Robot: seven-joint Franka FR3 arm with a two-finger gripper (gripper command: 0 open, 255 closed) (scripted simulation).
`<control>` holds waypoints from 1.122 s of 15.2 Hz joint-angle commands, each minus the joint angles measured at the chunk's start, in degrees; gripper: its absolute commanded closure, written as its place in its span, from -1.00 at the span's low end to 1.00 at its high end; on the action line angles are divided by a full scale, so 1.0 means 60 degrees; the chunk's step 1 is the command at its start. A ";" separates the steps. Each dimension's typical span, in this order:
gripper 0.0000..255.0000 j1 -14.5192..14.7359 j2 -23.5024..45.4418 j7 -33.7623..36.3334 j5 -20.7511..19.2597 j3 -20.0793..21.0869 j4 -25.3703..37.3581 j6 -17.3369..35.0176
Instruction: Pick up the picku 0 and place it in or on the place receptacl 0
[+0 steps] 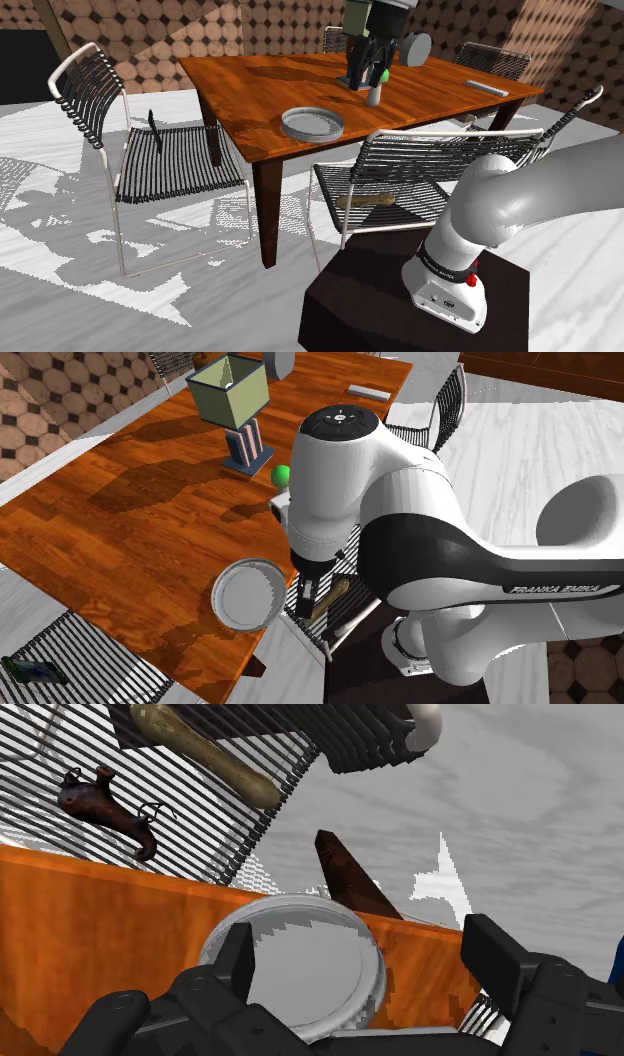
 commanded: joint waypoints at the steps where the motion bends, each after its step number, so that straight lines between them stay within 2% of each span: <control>1: -1.00 0.0000 0.0000 0.0000 0.0000 0.0000 0.0000 0.0000; 9: -1.00 -0.0465 0.1784 -0.1416 -0.1535 -0.0910 0.0926 0.0286; 17: -1.00 -0.0866 0.3857 -0.2699 -0.2786 -0.1710 0.2397 0.0636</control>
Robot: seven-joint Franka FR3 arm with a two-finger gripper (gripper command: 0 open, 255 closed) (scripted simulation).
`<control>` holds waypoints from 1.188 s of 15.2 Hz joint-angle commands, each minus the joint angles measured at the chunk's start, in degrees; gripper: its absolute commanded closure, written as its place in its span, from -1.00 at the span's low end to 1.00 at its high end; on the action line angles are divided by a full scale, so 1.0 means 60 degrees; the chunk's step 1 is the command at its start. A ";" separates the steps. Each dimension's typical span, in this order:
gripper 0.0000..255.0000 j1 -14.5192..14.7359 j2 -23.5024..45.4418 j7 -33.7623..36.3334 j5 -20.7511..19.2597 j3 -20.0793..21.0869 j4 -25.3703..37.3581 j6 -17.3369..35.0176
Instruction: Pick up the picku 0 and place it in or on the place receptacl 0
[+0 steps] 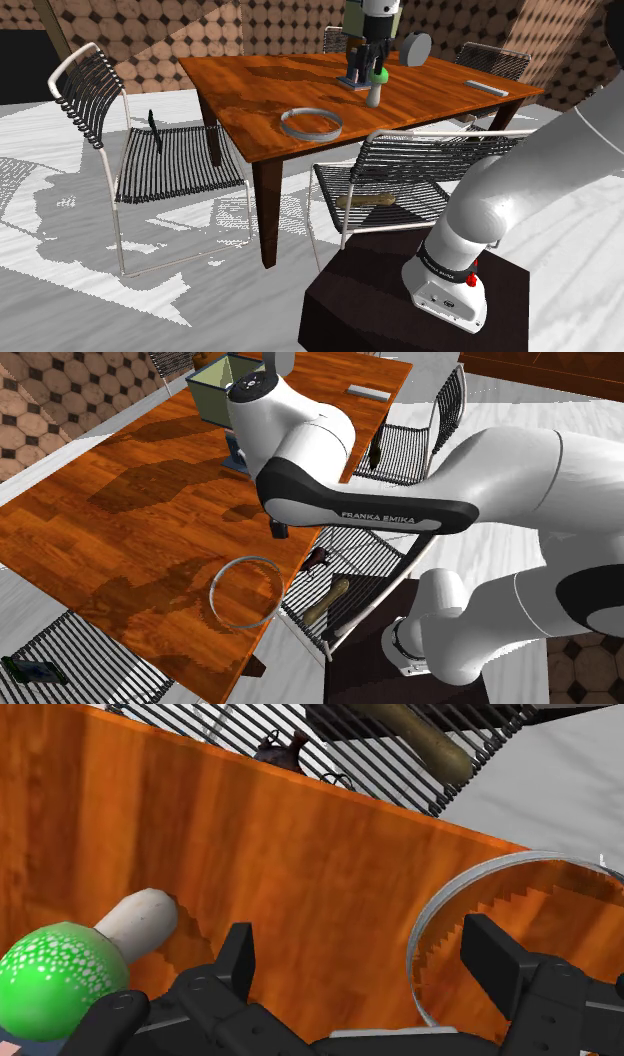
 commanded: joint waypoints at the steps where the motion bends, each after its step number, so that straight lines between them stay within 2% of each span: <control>1: -1.00 -0.0088 0.0597 -0.0305 -0.0276 -0.0188 0.0426 0.0133; 7: -1.00 -0.0385 0.2344 -0.1234 -0.0921 -0.0716 0.1972 0.0342; 13: -1.00 -0.0737 0.4183 -0.2153 -0.1289 -0.1166 0.3842 0.0440; 18: -1.00 -0.0831 0.4151 -0.2109 -0.1331 -0.1252 0.3205 0.1072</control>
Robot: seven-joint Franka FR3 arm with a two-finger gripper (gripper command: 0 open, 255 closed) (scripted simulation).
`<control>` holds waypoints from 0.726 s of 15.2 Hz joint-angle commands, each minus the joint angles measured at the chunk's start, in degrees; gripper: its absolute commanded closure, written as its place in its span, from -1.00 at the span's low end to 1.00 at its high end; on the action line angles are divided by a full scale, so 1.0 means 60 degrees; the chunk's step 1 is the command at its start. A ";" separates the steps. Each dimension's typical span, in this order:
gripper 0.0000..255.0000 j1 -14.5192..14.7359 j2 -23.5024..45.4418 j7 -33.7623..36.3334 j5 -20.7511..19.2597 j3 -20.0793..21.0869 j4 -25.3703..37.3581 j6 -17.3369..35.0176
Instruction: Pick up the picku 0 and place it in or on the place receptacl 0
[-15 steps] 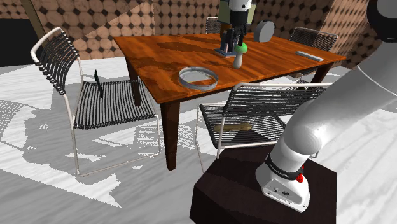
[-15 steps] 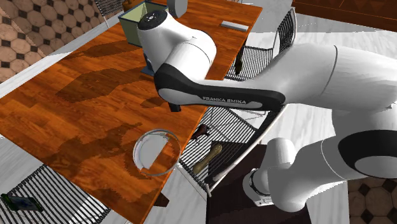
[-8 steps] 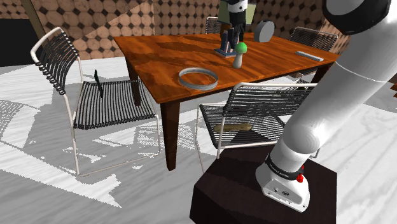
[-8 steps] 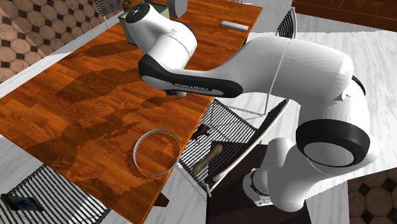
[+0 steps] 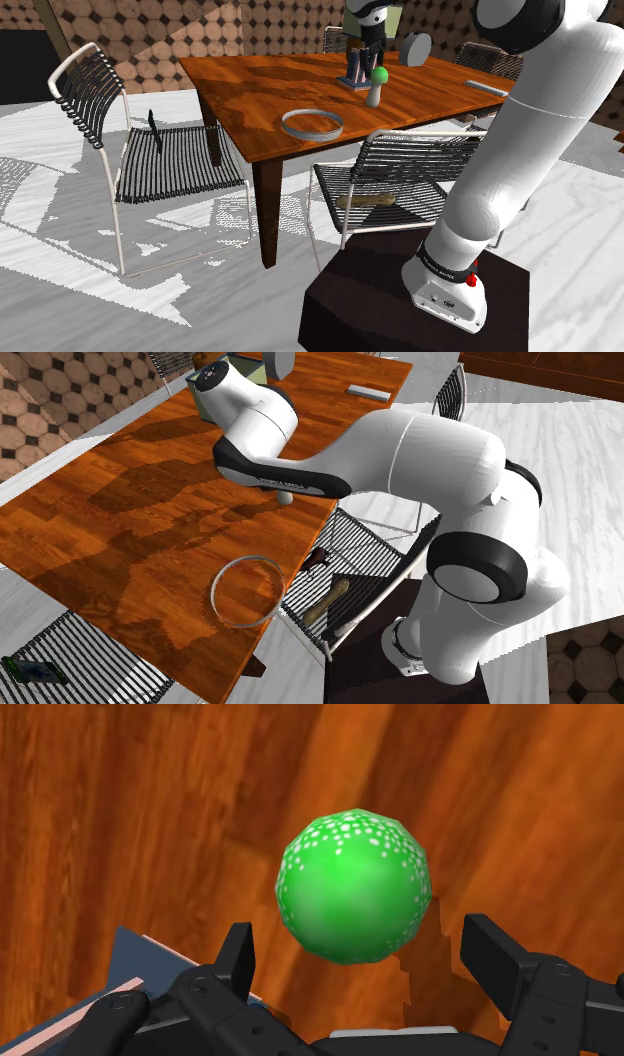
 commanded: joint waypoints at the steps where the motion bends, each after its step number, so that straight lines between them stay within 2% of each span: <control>1: -1.00 -0.0042 0.0021 0.0007 -0.0013 -0.0040 -0.0223 0.0260; 10: -1.00 -0.0072 0.0027 0.0017 -0.0025 -0.0069 -0.0404 0.0455; 11: 1.00 -0.0072 0.0027 0.0017 -0.0025 -0.0069 -0.0404 0.0455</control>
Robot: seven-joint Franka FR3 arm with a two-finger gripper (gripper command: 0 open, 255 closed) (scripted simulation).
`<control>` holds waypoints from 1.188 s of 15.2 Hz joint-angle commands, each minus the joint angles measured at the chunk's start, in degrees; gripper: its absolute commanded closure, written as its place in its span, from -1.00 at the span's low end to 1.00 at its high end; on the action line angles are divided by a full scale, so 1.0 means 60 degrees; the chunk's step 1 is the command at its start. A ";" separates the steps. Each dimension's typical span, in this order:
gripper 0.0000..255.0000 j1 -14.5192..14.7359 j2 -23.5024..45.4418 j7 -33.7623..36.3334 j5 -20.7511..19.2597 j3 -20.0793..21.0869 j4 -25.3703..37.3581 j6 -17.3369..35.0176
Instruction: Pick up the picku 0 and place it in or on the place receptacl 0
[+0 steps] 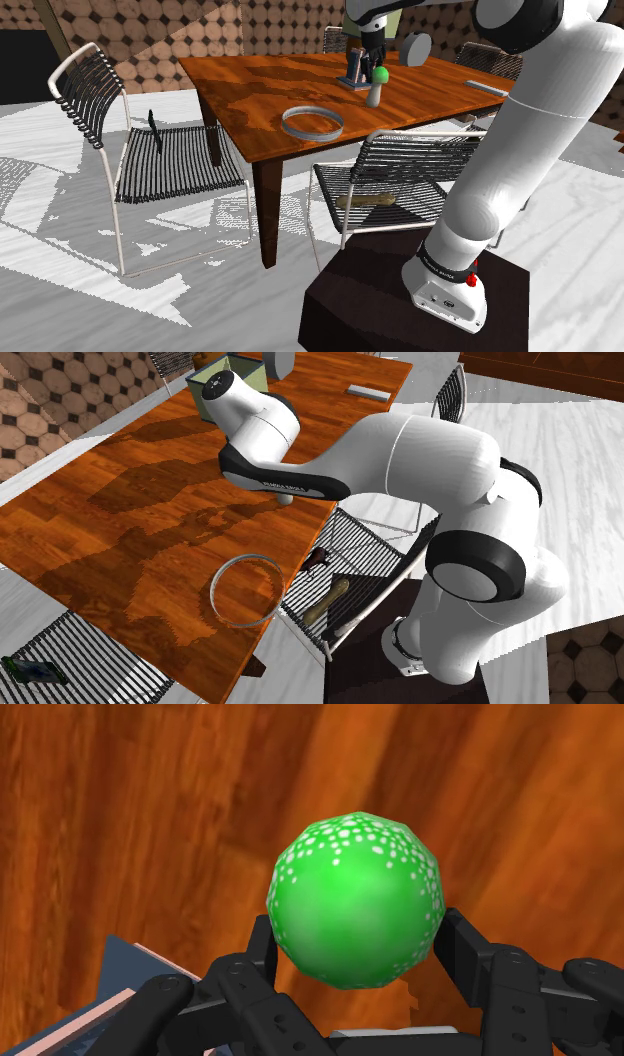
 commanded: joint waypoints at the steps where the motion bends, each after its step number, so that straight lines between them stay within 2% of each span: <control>1: 1.00 0.0000 0.0005 0.0000 0.0002 0.0000 -0.0007 -0.0002; 9: 1.00 -0.0001 0.0005 0.0000 0.0002 0.0000 -0.0008 0.0000; 18: 1.00 0.0016 0.0100 -0.0375 0.0105 0.0016 0.1230 -0.1090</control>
